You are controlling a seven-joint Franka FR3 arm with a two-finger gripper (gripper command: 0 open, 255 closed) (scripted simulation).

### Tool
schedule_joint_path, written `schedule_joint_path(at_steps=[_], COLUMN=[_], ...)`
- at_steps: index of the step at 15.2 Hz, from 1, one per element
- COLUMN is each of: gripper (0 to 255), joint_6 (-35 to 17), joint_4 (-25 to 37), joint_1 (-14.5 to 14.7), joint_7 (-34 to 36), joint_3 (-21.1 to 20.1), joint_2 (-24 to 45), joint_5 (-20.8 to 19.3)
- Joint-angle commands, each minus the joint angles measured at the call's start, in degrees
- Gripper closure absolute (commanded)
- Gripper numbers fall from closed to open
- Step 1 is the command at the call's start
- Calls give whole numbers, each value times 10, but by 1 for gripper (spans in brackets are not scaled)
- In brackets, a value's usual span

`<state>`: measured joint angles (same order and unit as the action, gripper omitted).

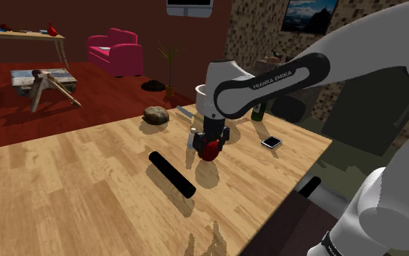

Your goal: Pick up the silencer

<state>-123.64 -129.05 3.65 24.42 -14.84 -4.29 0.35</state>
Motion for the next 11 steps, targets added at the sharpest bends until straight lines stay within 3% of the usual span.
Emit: schedule_joint_path(at_steps=[1, 11], gripper=[0, 0], joint_6=[-17, -57], joint_4=[27, 212], joint_1=[7, 52], joint_7=[24, 111], joint_3=[-10, -16], joint_2=[42, 259], joint_5=[-8, -71])
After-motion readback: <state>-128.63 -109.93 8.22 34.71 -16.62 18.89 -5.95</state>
